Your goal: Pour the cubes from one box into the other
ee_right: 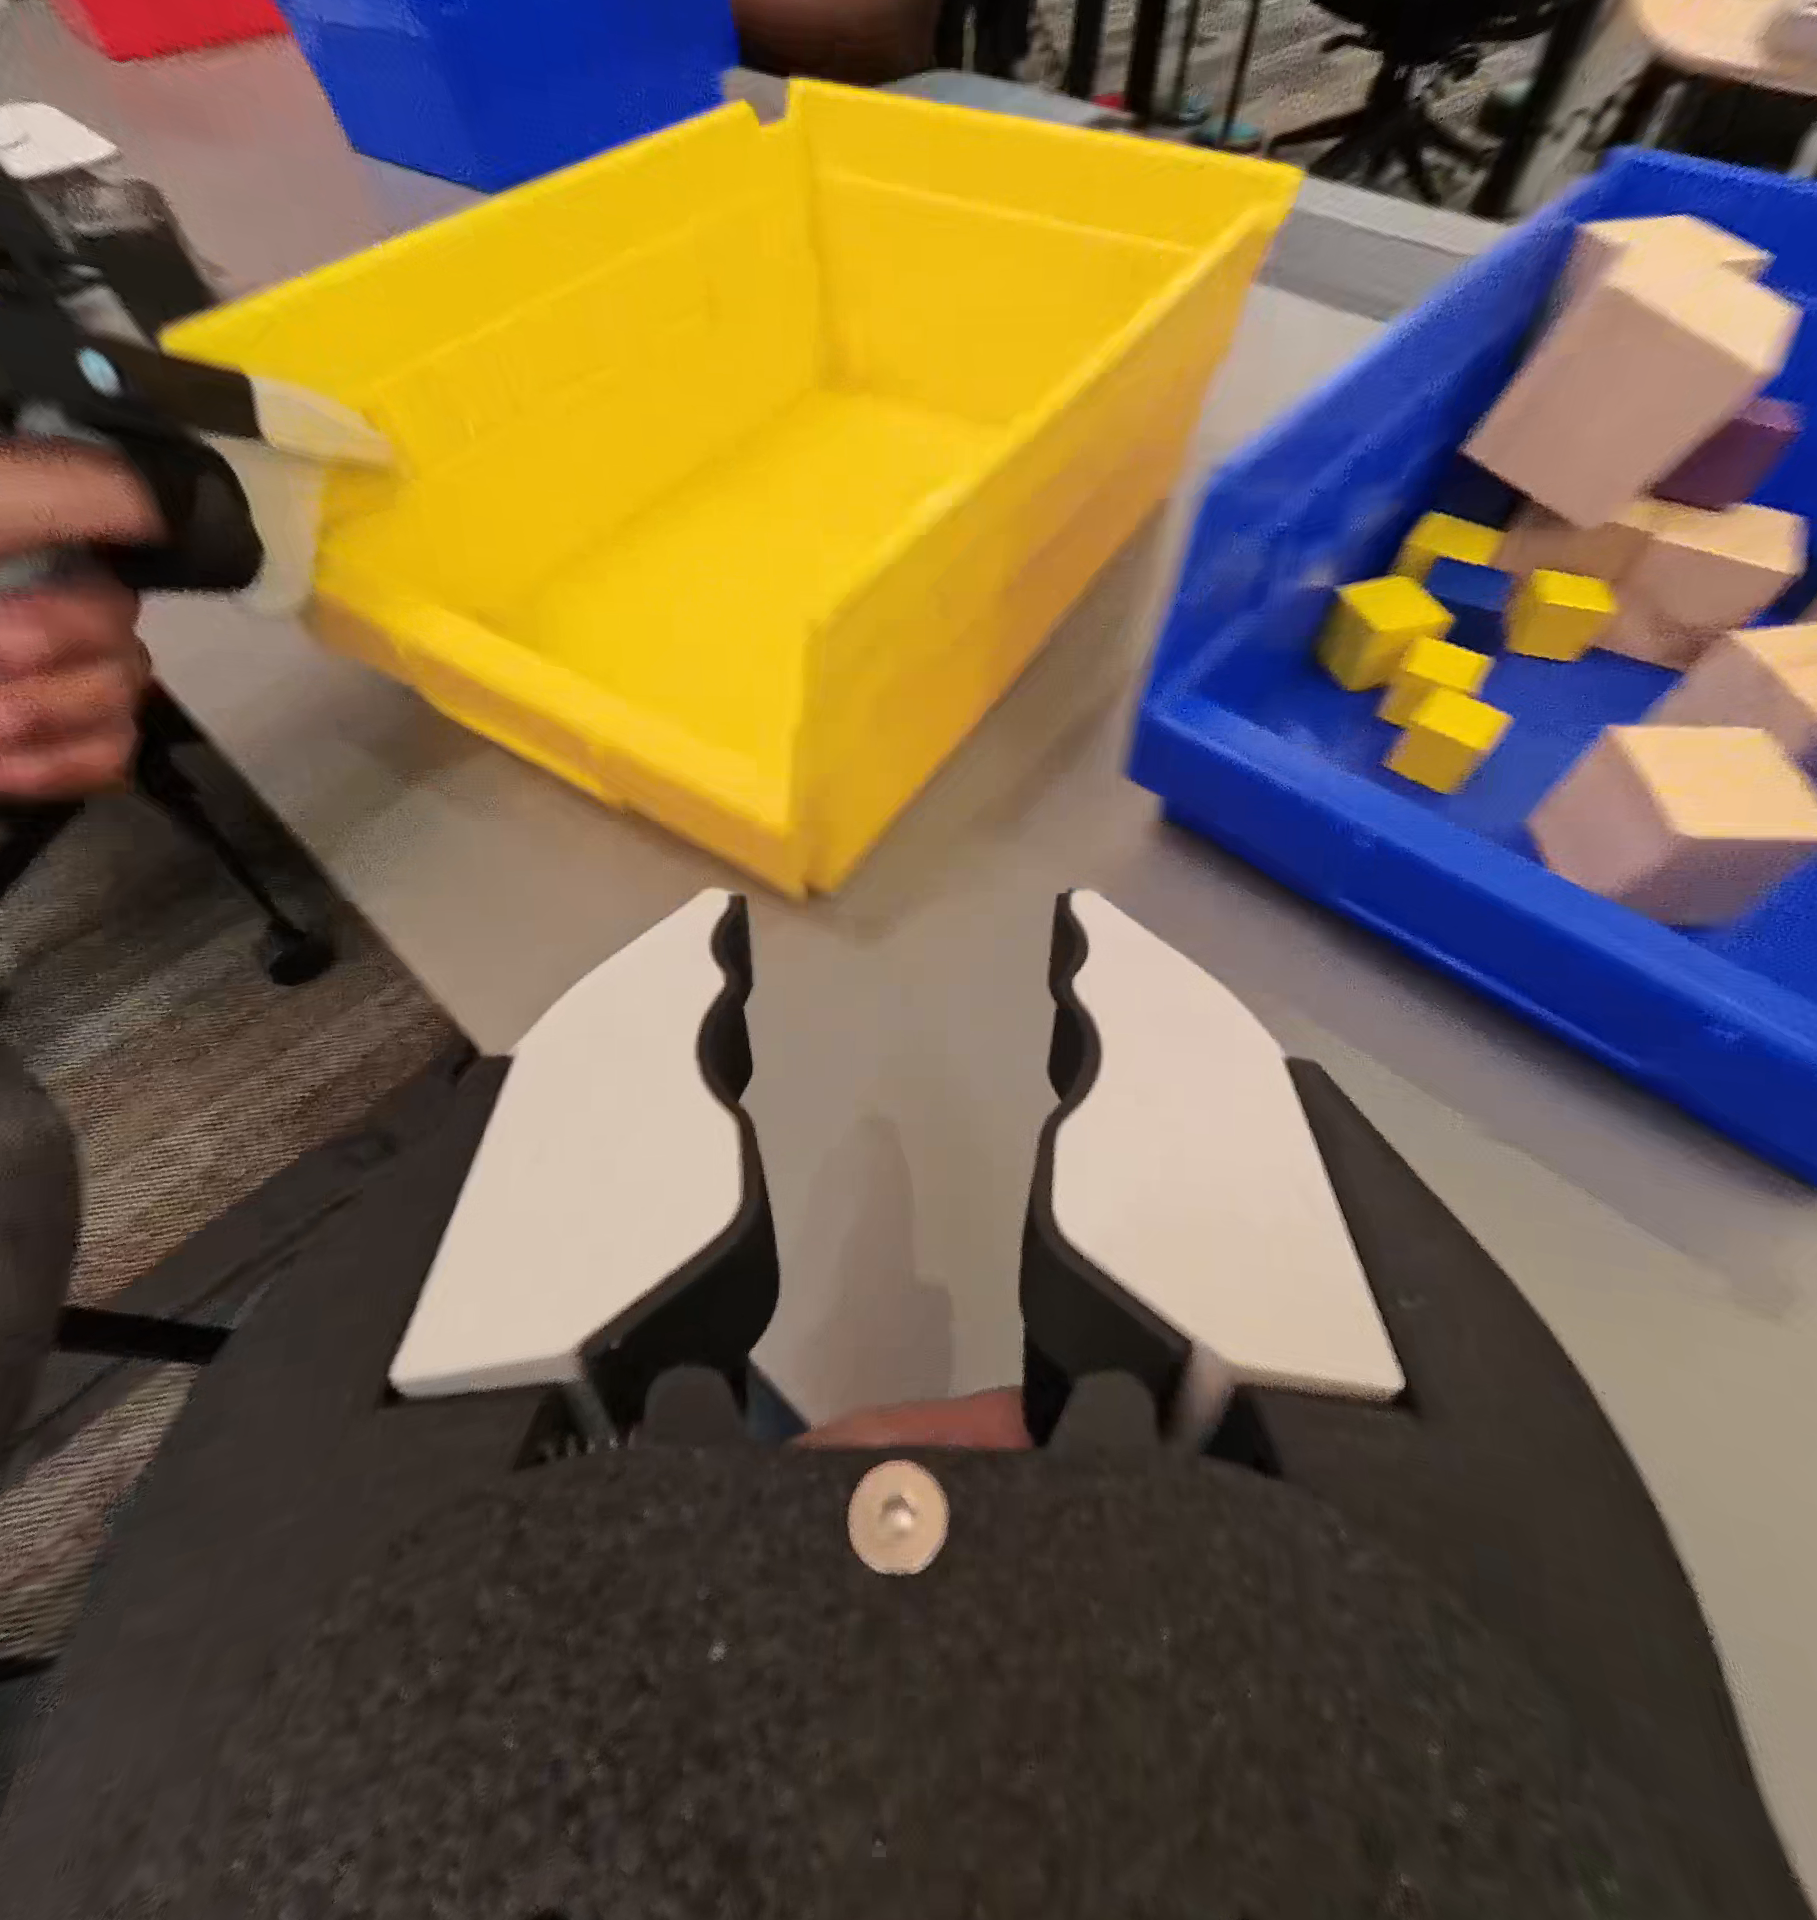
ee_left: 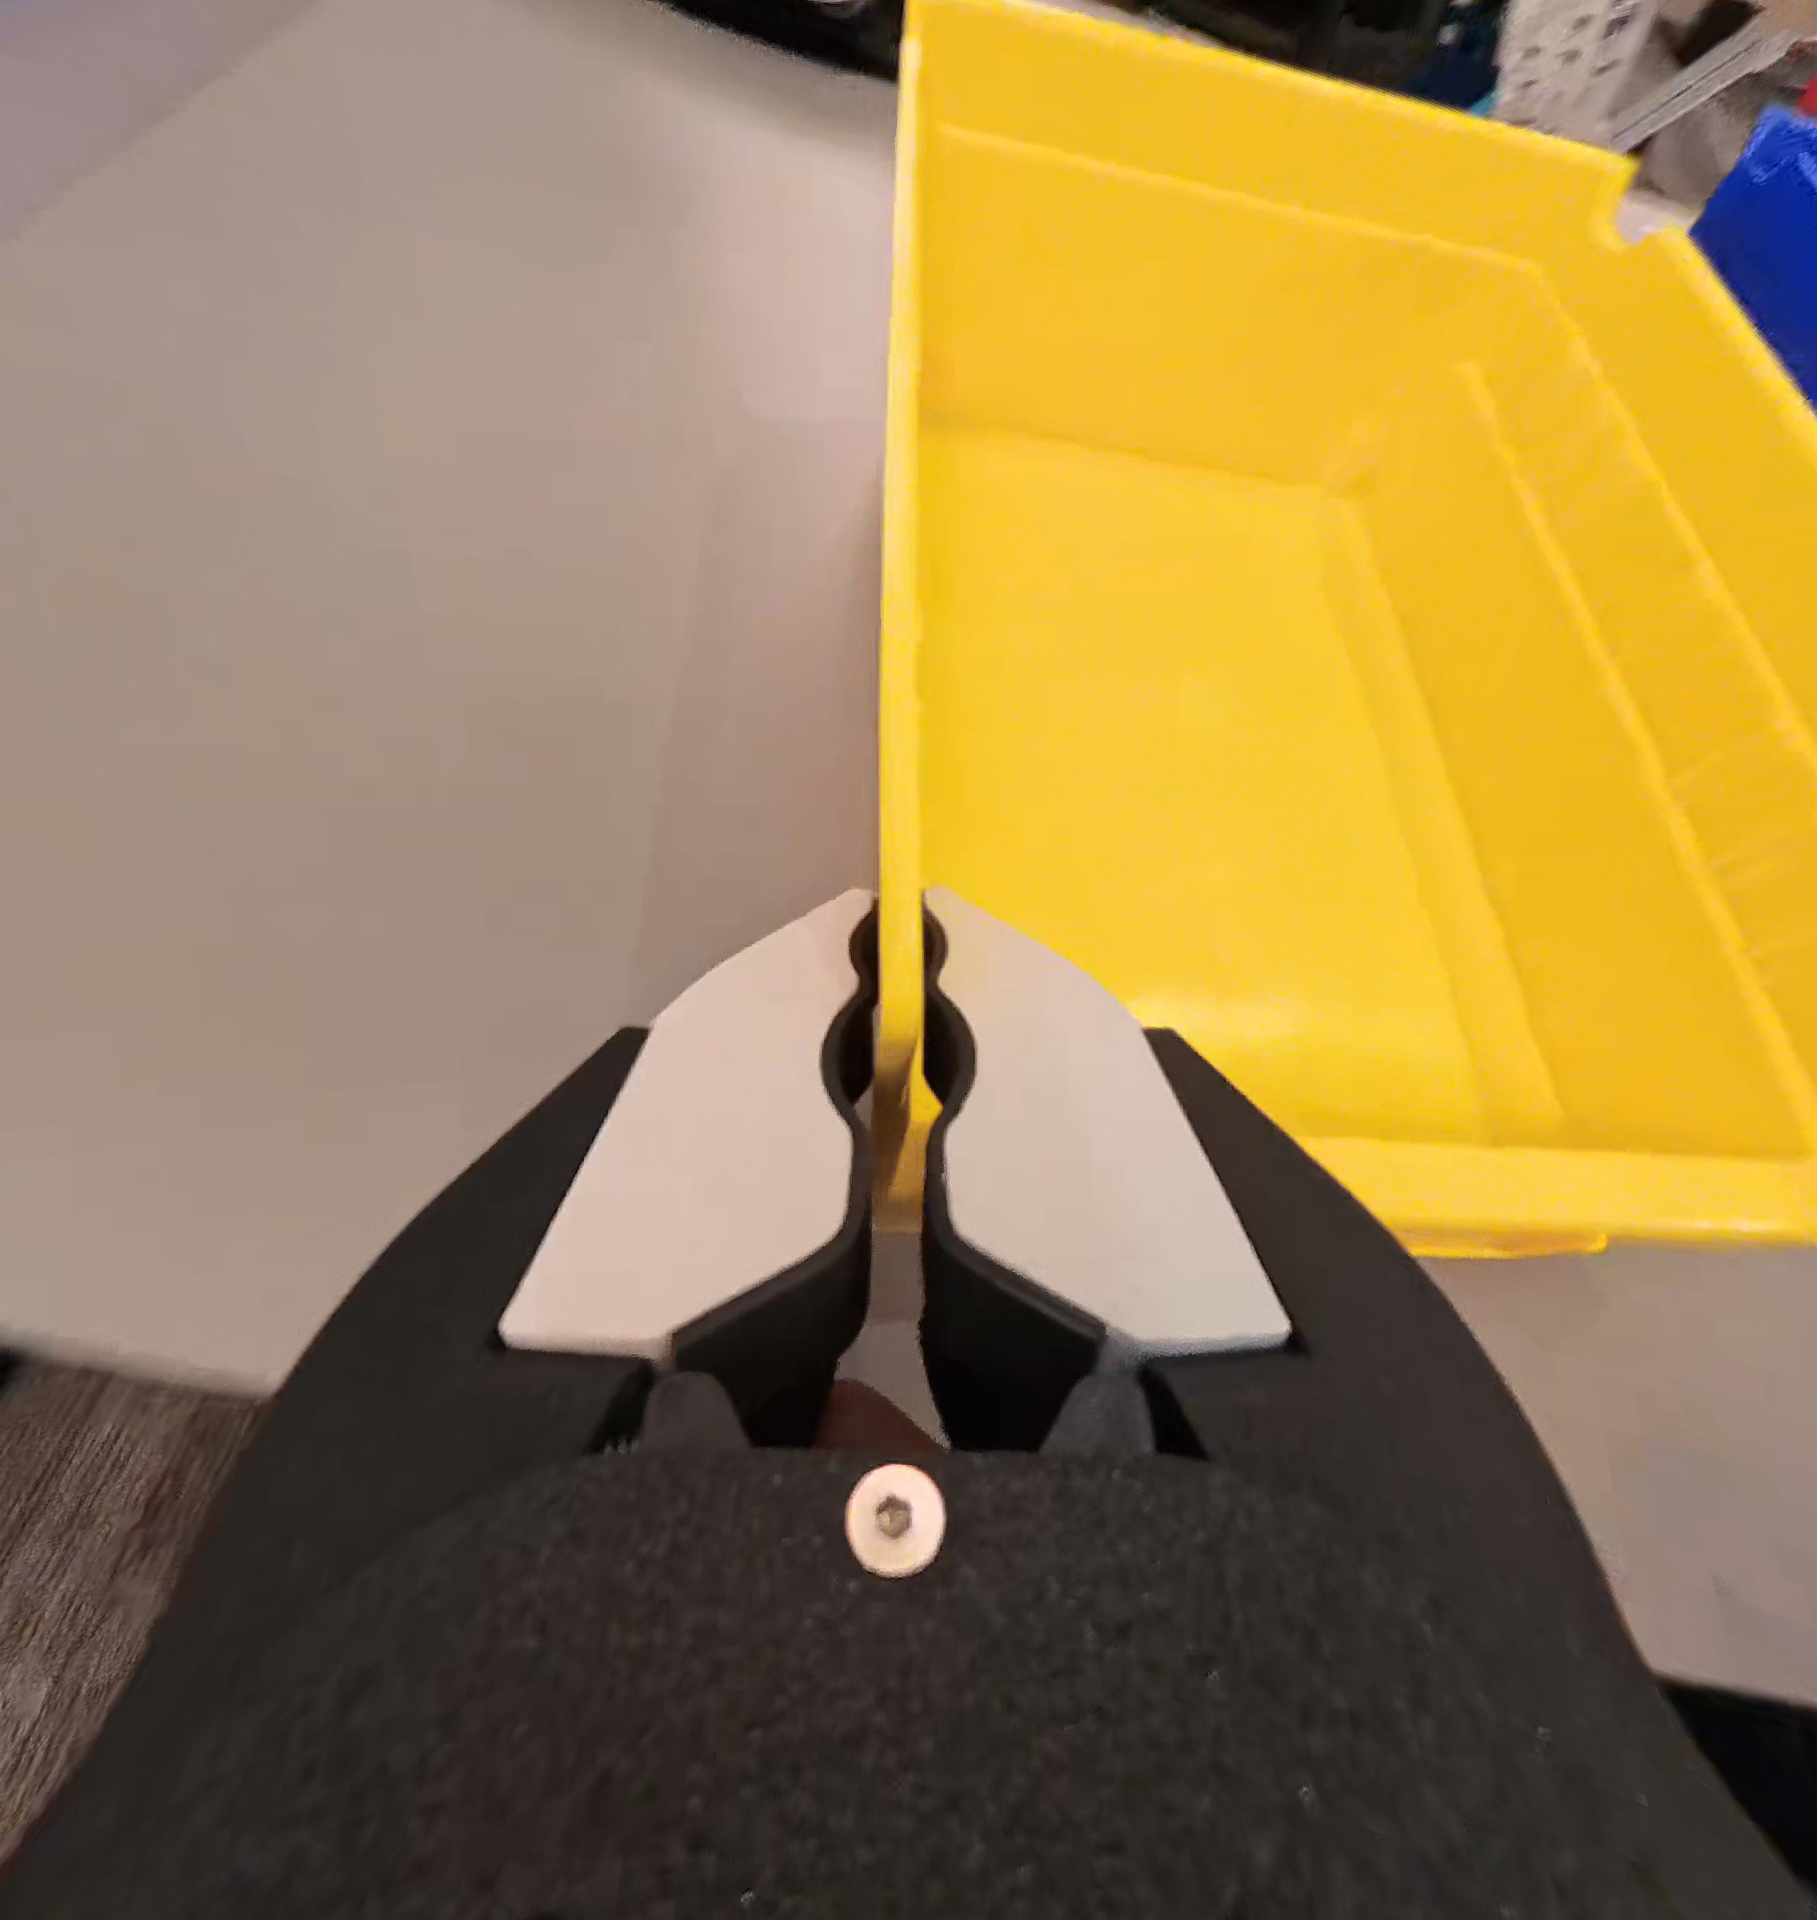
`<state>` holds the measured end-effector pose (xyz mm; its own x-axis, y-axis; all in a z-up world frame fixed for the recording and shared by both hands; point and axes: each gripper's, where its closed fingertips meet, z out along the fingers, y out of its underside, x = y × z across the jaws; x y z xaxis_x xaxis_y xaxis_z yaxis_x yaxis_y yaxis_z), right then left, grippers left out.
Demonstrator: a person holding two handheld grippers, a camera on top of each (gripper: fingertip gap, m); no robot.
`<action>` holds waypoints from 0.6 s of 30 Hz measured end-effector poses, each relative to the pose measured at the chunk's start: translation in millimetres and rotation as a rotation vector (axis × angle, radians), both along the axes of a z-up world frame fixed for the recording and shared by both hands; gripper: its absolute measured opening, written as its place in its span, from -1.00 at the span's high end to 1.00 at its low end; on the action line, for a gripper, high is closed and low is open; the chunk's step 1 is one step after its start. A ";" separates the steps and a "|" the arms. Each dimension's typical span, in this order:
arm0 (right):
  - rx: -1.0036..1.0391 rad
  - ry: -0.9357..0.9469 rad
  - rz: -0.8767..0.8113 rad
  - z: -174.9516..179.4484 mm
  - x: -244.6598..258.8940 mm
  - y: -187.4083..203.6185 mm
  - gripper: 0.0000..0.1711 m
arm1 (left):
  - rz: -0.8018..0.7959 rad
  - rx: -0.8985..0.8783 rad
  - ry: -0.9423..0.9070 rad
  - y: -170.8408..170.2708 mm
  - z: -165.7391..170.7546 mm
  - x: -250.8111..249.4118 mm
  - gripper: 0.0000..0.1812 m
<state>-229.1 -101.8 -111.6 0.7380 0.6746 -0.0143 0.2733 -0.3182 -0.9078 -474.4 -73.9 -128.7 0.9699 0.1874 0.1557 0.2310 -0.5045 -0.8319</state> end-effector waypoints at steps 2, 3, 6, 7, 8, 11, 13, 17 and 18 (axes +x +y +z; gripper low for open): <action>-0.023 0.041 0.026 0.4 -26.7 -10.8 0.36 | 0.055 0.009 -0.001 -29.2 0.2 11.9 0.96; -0.024 0.023 0.011 -4.8 -33.6 -12.0 0.36 | 0.073 0.024 -0.008 -42.8 0.4 20.4 0.96; 0.024 -0.113 -0.216 -22.2 -17.3 4.8 0.95 | 0.104 0.041 0.043 -79.0 1.1 41.5 0.96; 0.053 -0.102 -0.213 -18.7 -14.6 4.7 0.97 | 0.106 0.041 0.064 -88.6 2.0 46.6 0.95; 0.064 -0.056 -0.218 -13.1 -12.0 2.9 0.98 | 0.101 0.055 0.074 -96.1 5.5 51.7 0.95; 0.170 -0.002 -0.256 18.3 -0.5 -3.4 0.98 | 0.107 0.179 0.099 -110.8 29.5 66.7 0.95; 0.263 0.040 -0.279 49.2 11.4 -3.9 0.98 | 0.106 0.275 0.135 -110.6 54.0 77.9 0.95; 0.453 0.126 -0.367 119.8 59.7 8.2 0.97 | 0.037 0.447 0.211 -82.2 125.6 118.6 0.95; 0.476 0.143 -0.398 135.4 78.1 14.1 0.97 | 0.013 0.472 0.201 -70.2 143.2 134.9 0.95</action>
